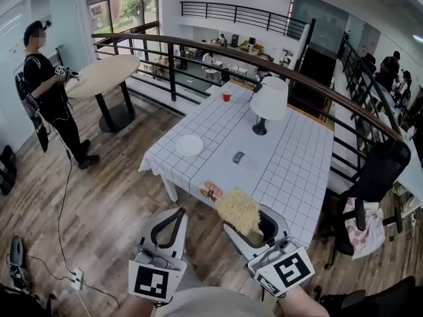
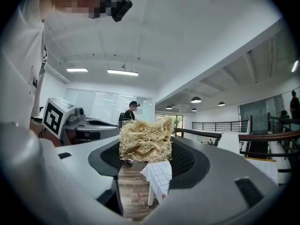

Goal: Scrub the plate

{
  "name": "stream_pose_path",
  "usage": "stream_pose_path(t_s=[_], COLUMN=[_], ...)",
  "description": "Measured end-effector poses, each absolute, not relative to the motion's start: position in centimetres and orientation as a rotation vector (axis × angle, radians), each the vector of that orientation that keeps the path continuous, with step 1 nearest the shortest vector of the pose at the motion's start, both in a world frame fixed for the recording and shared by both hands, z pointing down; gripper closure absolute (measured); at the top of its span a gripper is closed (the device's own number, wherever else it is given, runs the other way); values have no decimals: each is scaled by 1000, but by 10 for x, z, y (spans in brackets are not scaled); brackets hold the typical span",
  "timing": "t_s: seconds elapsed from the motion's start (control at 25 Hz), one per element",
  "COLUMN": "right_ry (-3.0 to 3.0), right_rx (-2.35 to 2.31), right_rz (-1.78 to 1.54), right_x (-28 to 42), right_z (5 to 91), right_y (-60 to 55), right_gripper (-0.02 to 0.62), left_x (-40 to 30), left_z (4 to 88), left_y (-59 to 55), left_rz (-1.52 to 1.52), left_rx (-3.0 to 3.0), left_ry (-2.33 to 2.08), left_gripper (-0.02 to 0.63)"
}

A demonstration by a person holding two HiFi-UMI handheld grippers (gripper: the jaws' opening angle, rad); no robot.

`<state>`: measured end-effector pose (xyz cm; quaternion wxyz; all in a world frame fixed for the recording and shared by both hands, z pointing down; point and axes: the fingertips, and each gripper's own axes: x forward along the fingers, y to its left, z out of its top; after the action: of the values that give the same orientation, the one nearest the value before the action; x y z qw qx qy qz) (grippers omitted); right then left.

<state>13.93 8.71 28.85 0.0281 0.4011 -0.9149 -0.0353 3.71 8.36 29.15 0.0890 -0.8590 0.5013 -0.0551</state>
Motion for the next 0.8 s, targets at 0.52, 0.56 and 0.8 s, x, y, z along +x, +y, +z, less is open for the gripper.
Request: stream_pose_path(t_s=[0.52,0.56,0.8], right_ry=[-2775,-2772,-2758], right_rx=[1244,1245,1262], right_rz=[-70,-71,-74], right_x=[72,65,28], right_z=[287,285,274], right_y=[-47,-58,-130], right_gripper=[334,334,334], left_x=[-33,-39,-82], left_z=[296,294,290], left_y=[-53,-64,-134], left_rz=[-178,-173,-179], left_rx=[-2604,-2606,-2612], left_ry=[1491,1492,1500], left_gripper=[589,589,589])
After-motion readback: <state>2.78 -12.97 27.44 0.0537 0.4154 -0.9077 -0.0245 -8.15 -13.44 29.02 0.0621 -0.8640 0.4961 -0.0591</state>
